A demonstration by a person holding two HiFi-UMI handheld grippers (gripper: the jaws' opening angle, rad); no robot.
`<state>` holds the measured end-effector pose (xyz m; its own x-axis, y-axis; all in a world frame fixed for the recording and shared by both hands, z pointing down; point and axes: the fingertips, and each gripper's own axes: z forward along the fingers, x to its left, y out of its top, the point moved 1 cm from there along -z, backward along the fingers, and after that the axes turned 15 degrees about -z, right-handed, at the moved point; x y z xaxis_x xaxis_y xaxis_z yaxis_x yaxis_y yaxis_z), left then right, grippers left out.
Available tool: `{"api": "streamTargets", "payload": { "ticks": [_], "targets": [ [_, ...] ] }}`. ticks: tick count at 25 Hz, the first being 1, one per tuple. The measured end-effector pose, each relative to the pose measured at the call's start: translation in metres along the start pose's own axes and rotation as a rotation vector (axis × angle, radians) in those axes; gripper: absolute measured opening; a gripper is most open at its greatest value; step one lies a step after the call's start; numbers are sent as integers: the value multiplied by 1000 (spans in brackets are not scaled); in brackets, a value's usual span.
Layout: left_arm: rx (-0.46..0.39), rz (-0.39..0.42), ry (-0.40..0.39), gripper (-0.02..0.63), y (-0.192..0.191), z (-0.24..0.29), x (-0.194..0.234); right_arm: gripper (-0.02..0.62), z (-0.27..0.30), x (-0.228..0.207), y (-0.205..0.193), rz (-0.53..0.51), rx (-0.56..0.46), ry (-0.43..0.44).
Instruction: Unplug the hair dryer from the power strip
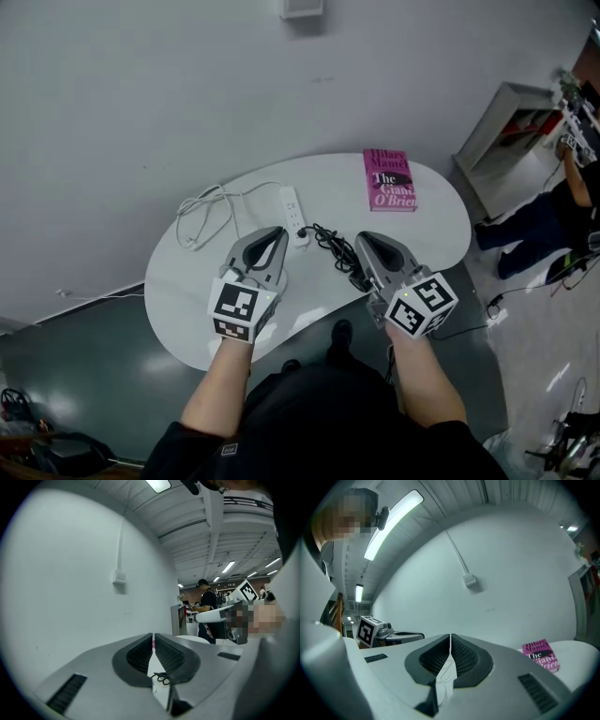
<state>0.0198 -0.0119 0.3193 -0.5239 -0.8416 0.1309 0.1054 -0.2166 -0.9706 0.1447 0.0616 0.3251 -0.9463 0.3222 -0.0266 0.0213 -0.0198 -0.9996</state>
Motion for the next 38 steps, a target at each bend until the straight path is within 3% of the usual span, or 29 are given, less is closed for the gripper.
{"api": "streamTargets", "payload": {
  "ticks": [7, 17, 33, 35, 38],
  "targets": [
    [43, -10, 84, 25, -9, 56, 3, 36, 35, -61, -7, 4, 23, 120],
    [103, -49, 132, 26, -31, 85, 39, 37, 82, -70, -49, 41, 119, 217],
    [240, -90, -13, 29, -105, 105, 82, 37, 132, -43, -92, -44, 294, 225],
    [270, -94, -30, 91, -118, 108, 79, 37, 132, -40, -96, -43, 308, 245],
    [308, -99, -44, 117, -134, 116, 79, 38, 140, -41, -98, -33, 286, 299]
  ]
}}
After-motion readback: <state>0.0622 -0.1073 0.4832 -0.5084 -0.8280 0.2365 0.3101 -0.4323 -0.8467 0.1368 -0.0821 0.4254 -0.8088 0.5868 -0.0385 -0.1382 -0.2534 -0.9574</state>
